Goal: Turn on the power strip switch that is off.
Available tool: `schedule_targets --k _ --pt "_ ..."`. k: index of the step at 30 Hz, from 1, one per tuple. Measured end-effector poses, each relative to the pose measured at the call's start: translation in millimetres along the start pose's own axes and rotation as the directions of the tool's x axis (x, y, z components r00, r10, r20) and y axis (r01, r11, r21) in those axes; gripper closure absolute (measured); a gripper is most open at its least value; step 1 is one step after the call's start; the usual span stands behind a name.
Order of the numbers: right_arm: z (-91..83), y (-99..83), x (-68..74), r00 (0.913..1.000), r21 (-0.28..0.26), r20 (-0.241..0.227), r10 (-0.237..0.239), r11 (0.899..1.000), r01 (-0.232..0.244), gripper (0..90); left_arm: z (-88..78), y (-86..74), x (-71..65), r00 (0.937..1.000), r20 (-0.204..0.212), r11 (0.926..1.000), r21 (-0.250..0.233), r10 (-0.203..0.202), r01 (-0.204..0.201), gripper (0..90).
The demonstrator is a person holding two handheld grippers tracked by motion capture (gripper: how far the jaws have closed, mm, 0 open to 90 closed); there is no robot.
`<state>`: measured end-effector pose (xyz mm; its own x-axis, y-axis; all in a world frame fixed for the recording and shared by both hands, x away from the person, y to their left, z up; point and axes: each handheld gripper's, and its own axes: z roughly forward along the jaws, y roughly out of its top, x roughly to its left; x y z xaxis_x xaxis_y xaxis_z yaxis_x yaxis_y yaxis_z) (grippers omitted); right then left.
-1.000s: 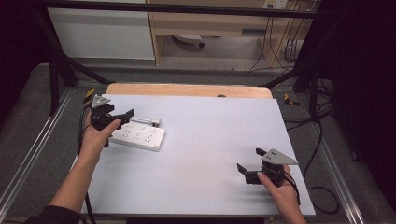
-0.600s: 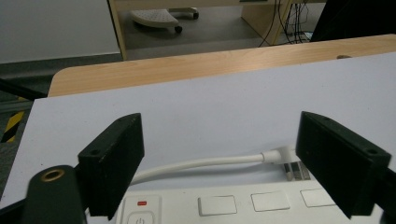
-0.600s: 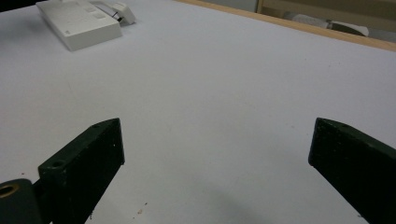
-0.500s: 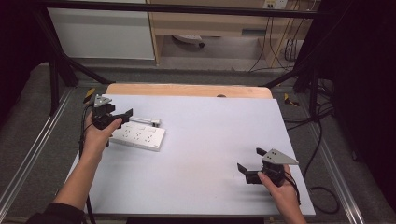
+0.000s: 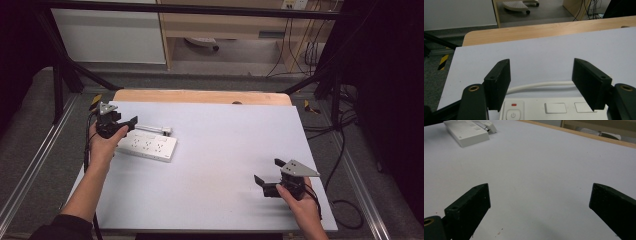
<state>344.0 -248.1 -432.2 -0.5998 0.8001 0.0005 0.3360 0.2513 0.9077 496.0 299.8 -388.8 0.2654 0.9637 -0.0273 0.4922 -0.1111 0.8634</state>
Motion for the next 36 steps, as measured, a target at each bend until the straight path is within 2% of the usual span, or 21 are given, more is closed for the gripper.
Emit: schedule_targets --k 7,11,29,36 --pt "0.4 -0.2 0.2 1.0 0.003 -0.002 -0.002 1.0 0.002 3.9 3.4 -1.8 -1.4 0.9999 0.009 0.9998 0.019 0.004 -0.004 34.5" --pt "0.4 -0.2 0.5 1.0 0.004 -0.004 -0.003 1.0 0.003 3.9 5.5 -2.2 -4.6 0.9997 0.013 0.9994 0.026 0.021 -0.021 38.0" --pt "0.4 -0.2 0.3 1.0 0.004 -0.005 -0.002 1.0 0.002 3.9 11.7 -5.5 -6.7 0.9972 0.054 0.9977 0.042 0.051 -0.053 74.5" --pt "0.3 -0.1 0.4 1.0 0.003 -0.006 -0.002 1.0 0.002 3.9 12.6 -5.7 -7.7 0.9963 0.061 0.9972 0.04 0.061 -0.063 79.9"
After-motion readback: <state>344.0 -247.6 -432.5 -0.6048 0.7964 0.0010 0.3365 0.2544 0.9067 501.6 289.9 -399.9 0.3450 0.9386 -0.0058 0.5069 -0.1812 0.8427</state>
